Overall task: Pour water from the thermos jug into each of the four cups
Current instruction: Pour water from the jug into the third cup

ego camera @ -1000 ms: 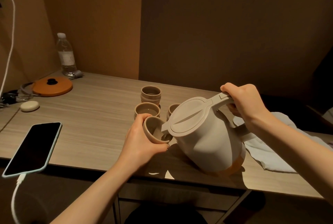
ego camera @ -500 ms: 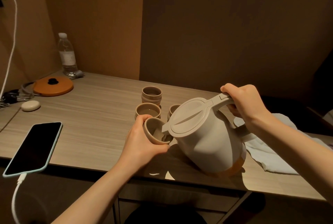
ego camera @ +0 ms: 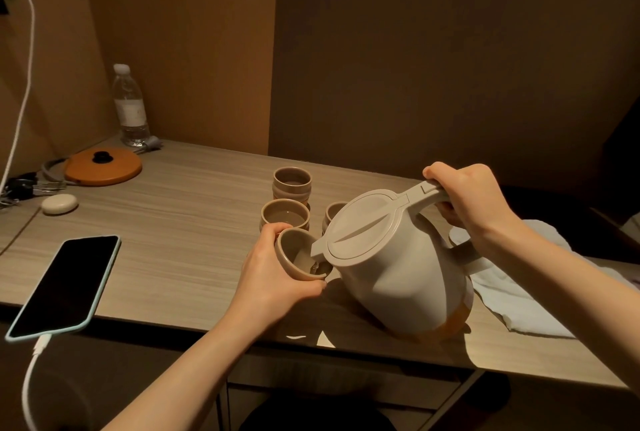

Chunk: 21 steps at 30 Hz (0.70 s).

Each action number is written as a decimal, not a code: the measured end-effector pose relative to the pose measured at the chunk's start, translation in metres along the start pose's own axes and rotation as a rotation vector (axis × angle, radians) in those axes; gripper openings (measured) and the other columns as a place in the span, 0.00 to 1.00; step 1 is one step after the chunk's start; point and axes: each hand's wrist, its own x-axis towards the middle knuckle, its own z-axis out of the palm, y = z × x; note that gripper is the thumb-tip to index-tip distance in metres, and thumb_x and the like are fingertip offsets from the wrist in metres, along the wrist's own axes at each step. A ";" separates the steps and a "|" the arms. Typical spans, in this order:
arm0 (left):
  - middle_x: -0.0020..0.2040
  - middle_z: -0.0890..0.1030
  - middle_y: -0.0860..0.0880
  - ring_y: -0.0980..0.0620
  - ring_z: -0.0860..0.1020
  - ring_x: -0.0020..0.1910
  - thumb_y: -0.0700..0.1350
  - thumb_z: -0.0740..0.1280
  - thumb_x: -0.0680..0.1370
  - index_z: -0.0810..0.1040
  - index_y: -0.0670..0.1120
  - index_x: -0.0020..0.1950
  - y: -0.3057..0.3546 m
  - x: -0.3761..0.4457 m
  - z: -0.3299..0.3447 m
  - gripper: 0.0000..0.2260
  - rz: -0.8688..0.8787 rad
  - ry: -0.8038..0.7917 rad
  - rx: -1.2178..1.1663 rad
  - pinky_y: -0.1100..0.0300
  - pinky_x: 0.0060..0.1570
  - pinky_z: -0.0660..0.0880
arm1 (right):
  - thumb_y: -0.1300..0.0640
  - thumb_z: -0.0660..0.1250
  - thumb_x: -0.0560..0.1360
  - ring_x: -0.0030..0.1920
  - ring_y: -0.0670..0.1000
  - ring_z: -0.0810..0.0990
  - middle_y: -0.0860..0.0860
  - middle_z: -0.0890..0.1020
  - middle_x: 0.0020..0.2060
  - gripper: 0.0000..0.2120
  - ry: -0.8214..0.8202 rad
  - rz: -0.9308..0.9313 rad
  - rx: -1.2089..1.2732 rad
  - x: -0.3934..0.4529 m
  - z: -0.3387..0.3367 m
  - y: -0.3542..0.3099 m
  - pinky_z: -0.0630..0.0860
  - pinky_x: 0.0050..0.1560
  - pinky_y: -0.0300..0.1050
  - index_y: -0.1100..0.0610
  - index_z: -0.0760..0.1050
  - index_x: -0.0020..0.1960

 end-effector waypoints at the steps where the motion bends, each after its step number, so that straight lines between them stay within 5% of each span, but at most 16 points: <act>1: 0.54 0.75 0.60 0.58 0.74 0.56 0.47 0.83 0.56 0.67 0.55 0.63 0.000 -0.001 0.000 0.41 -0.001 -0.001 -0.002 0.67 0.49 0.70 | 0.56 0.64 0.76 0.31 0.52 0.71 0.58 0.74 0.28 0.19 -0.001 -0.001 0.002 0.000 0.000 0.000 0.68 0.36 0.46 0.61 0.73 0.27; 21: 0.55 0.74 0.60 0.59 0.73 0.56 0.46 0.83 0.57 0.66 0.57 0.62 0.000 -0.006 -0.003 0.40 -0.012 -0.002 -0.038 0.72 0.46 0.68 | 0.56 0.64 0.75 0.28 0.52 0.70 0.56 0.72 0.24 0.21 -0.025 -0.056 -0.022 0.002 0.004 -0.002 0.68 0.35 0.46 0.60 0.71 0.24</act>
